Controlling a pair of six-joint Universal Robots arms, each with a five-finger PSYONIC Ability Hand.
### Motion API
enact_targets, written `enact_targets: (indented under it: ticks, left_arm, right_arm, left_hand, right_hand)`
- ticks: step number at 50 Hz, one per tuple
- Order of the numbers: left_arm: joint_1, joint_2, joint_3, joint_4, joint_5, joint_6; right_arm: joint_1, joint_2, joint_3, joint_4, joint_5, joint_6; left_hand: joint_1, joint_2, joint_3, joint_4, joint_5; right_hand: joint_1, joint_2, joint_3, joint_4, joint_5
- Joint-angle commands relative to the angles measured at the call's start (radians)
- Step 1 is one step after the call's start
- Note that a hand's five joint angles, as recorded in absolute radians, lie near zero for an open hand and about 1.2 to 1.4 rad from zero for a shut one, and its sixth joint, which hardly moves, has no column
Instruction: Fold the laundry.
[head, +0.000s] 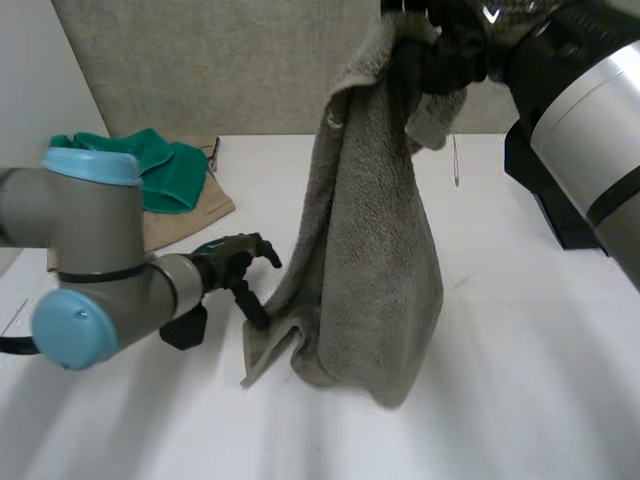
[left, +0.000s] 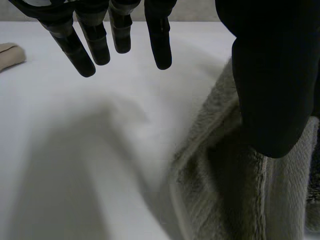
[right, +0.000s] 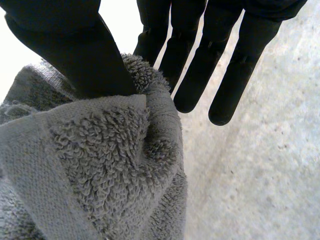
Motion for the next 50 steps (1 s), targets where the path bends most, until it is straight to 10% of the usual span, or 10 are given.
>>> enact_targets:
  ticks: [1,6,15,21,29,40,50]
  left_arm:
    - [-0.088,-0.068,0.089,0.002,-0.096,-0.022]
    - [-0.116,-0.095,0.123,-0.011,-0.136,-0.019]
    - [0.044,0.114,0.121,-0.071,-0.24,0.08]
    - [0.177,0.361,0.075,0.025,-0.166,0.256]
    - [0.125,0.156,0.171,0.119,-0.165,0.434]
    - [0.097,-0.036,0.691,0.382,-0.232,0.542]
    - [0.096,0.062,0.572,0.657,-0.257,0.464]
  right_arm:
    - [-0.002,-0.041,-0.032,0.037,0.002,0.058]
    - [-0.06,-0.055,-0.019,0.036,-0.004,0.101]
    - [-0.298,0.032,0.095,0.068,-0.105,-0.012]
    - [-0.4,0.208,0.153,0.197,-0.237,-0.327]
    - [-0.317,0.446,0.009,0.245,-0.133,-0.486]
    - [-0.231,0.678,-0.431,-0.332,0.155,-0.344]
    - [-0.219,0.6,-0.3,-0.769,0.162,-0.29]
  left_hand:
    - [-0.08,0.141,0.133,0.143,0.121]
    - [0.97,1.191,1.183,1.193,1.171]
    - [0.971,1.193,1.184,1.195,1.172]
    - [0.971,1.193,1.184,1.195,1.172]
    - [0.971,1.193,1.184,1.195,1.172]
    - [0.971,1.193,1.184,1.195,1.172]
    - [0.971,1.193,1.184,1.195,1.172]
  right_hand:
    - [0.273,0.215,0.211,0.198,0.229]
    - [0.273,0.215,0.211,0.198,0.229]
    - [0.273,0.215,0.211,0.198,0.229]
    - [0.273,0.215,0.211,0.198,0.229]
    - [0.273,0.215,0.211,0.198,0.229]
    - [0.273,0.215,0.211,0.198,0.229]
    - [0.273,0.215,0.211,0.198,0.229]
